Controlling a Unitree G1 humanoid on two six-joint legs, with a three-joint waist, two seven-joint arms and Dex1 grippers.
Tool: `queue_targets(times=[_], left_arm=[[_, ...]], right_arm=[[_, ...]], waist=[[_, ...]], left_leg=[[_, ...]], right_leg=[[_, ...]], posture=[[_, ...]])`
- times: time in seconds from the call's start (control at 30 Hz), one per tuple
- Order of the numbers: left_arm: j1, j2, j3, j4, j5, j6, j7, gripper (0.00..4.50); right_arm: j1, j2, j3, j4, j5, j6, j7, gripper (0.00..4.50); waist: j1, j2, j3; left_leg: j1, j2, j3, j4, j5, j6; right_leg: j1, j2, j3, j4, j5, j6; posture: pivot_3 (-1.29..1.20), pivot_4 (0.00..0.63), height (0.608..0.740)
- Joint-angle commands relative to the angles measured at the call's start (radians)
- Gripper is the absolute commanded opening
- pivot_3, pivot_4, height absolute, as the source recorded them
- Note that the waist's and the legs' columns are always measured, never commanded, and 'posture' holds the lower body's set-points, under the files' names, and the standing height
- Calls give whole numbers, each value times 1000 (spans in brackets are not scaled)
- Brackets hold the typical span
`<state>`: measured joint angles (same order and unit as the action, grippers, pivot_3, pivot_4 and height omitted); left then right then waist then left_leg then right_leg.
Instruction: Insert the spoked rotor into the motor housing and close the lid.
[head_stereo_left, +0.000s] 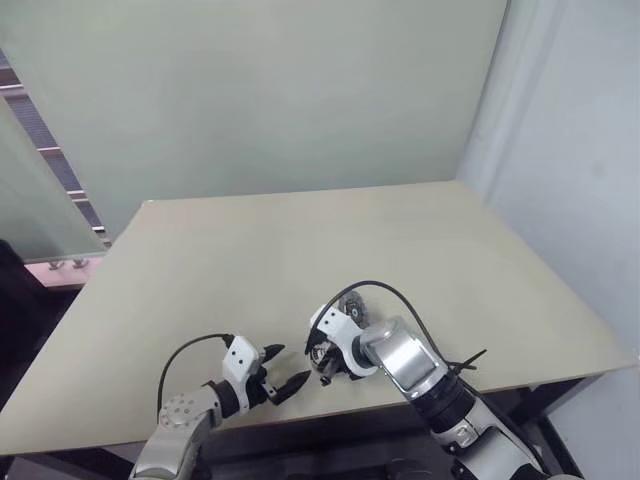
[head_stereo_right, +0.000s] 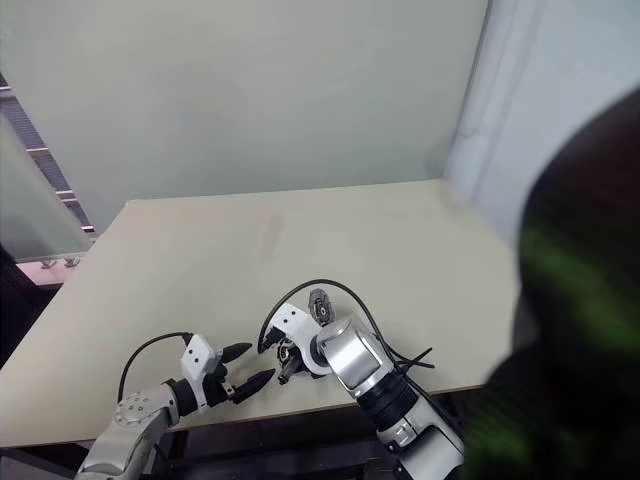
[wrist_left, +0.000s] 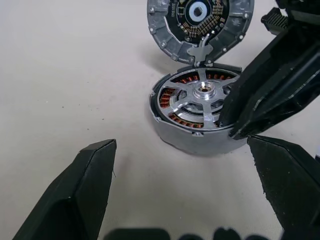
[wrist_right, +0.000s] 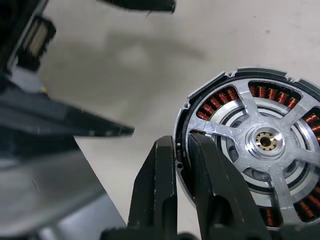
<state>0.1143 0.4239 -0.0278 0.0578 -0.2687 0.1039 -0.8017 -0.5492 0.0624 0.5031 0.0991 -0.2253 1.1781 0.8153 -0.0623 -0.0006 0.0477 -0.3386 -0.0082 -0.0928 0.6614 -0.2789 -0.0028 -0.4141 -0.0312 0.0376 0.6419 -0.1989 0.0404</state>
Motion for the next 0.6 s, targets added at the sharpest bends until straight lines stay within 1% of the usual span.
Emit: queue_targets(times=[0.03, 0.17, 0.37, 0.6], left_arm=[[0, 7, 28, -15, -9, -20, 6, 4500], [13, 16, 43, -22, -14, -16, 10, 4500], [21, 24, 63, -29, -19, -8, 17, 4500], [28, 29, 77, -36, -22, -1, 19, 4500]], right_arm=[[-18, 40, -51, 17, 56, 11, -73, 87], [-17, 59, -75, 23, 103, 19, -125, 87], [-30, -3, 11, 6, 139, -38, -125, 87], [-40, -54, 62, -31, 187, -67, -123, 2485]], waist=[[-9, 0, 0], [-18, 1, 0], [-19, 1, 1], [-18, 0, 0]], left_leg=[[0, 0, 0, 0, 0, 0], [-1, 0, 0, 0, 0, 0], [-2, 0, 1, 0, 0, 0], [-4, 0, 1, -1, 0, 0]], right_leg=[[0, 0, 0, 0, 0, 0], [-4, 0, -1, 0, 0, 0], [-6, 0, 0, 0, 0, 0], [-9, 0, 0, 0, 0, 0]], posture=[[0, 0, 740], [0, 0, 740], [0, 0, 740], [0, 0, 740]])
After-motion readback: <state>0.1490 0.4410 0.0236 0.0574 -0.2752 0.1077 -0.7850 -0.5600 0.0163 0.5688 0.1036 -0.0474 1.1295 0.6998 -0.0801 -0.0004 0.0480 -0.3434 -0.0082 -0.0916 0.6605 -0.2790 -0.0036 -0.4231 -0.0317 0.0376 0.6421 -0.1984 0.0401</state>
